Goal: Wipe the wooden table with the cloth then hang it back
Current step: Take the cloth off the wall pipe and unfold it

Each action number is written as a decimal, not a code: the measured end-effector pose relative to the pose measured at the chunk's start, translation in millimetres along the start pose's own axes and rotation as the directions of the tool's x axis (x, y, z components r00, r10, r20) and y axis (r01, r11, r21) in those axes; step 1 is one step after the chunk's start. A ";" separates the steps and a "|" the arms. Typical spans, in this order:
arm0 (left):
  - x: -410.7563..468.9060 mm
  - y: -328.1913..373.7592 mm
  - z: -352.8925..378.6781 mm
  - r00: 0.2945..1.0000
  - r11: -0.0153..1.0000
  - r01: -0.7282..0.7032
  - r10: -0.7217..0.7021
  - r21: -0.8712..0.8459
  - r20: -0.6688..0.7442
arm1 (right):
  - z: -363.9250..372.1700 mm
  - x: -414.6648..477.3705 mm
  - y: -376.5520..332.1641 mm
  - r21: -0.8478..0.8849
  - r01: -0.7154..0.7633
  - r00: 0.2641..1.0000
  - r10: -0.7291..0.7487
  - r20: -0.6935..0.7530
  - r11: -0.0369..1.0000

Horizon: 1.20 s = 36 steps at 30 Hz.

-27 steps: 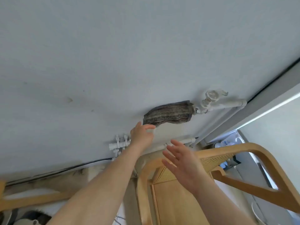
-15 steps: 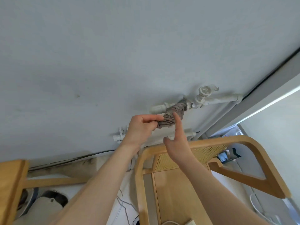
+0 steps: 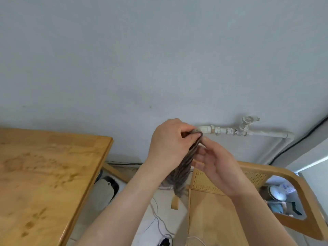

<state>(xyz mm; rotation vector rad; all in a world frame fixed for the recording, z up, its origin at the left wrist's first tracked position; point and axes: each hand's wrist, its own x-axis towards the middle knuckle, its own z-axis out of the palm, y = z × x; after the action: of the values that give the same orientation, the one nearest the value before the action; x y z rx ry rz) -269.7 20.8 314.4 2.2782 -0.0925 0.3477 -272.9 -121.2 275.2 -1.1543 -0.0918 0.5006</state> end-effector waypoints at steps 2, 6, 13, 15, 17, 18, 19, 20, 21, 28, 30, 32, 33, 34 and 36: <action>-16.3 -2.2 -24.4 0.999 0.995 -0.001 0.006 0.102 -0.053 | 17.9 -11.2 1.7 -0.123 -0.003 0.995 0.015 0.095 0.992; -46.7 -9.1 -73.0 0.998 0.997 0.058 -0.057 0.056 -0.020 | 55.5 -21.5 7.7 -0.604 0.090 0.996 -0.061 0.068 0.792; -111.1 -38.5 -118.6 0.964 0.949 0.184 -0.225 -0.255 -0.140 | 109.1 -27.2 35.5 -0.869 0.209 0.965 -0.239 0.109 0.449; -120.8 -48.2 -130.6 0.942 0.946 0.174 -0.240 -0.272 -0.234 | 118.0 -23.7 55.0 -0.927 0.181 0.972 -0.205 0.116 0.329; -131.1 -59.2 -145.7 0.913 0.947 0.158 -0.248 -0.278 -0.325 | 122.9 -22.5 80.7 -0.948 0.106 0.986 -0.154 0.061 0.302; -137.1 -64.3 -153.6 0.900 0.949 0.159 -0.253 -0.273 -0.354 | 124.3 -22.0 93.4 -0.954 0.068 0.990 -0.138 0.029 0.291; -143.5 -71.1 -161.4 0.887 0.949 0.170 -0.265 -0.267 -0.377 | 125.3 -20.6 104.7 -0.962 0.035 0.991 -0.132 -0.001 0.269; -150.2 -79.1 -169.5 0.873 0.947 0.181 -0.280 -0.267 -0.399 | 126.7 -18.8 113.5 -0.968 0.007 0.991 -0.129 -0.026 0.250; -157.3 -87.6 -178.2 0.860 0.944 0.194 -0.294 -0.266 -0.417 | 128.9 -17.0 119.9 -0.967 -0.026 0.991 -0.119 -0.058 0.253; -208.1 -164.5 -225.8 0.848 0.919 0.352 -0.392 -0.176 -0.357 | 181.2 -4.9 141.0 0.039 -0.327 0.935 0.330 -0.132 0.944; -219.2 -192.5 -233.4 0.818 0.881 0.414 -0.471 -0.230 -0.330 | 204.0 -4.4 145.9 0.111 -0.434 0.899 0.438 -0.019 0.894; -227.7 -222.1 -240.6 0.765 0.810 0.459 -0.569 -0.364 -0.302 | 223.8 -0.1 154.4 0.138 -0.491 0.871 0.489 0.056 0.860; -230.3 -235.4 -243.9 0.736 0.763 0.468 -0.616 -0.445 -0.282 | 232.3 2.3 160.1 0.158 -0.503 0.864 0.501 0.058 0.850; -232.2 -246.7 -246.7 0.708 0.707 0.471 -0.660 -0.527 -0.253 | 241.2 5.0 166.1 0.182 -0.509 0.859 0.511 0.036 0.841; -233.3 -264.5 -249.6 0.663 0.559 0.484 -0.736 -0.673 -0.134 | 258.0 10.1 179.6 0.226 -0.523 0.845 0.534 0.017 0.822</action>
<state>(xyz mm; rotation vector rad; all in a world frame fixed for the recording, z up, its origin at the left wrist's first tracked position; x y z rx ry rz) -501.1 372.2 216.4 1.4259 0.7408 0.3326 -406.6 158.1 219.9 -0.9601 0.3332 0.9538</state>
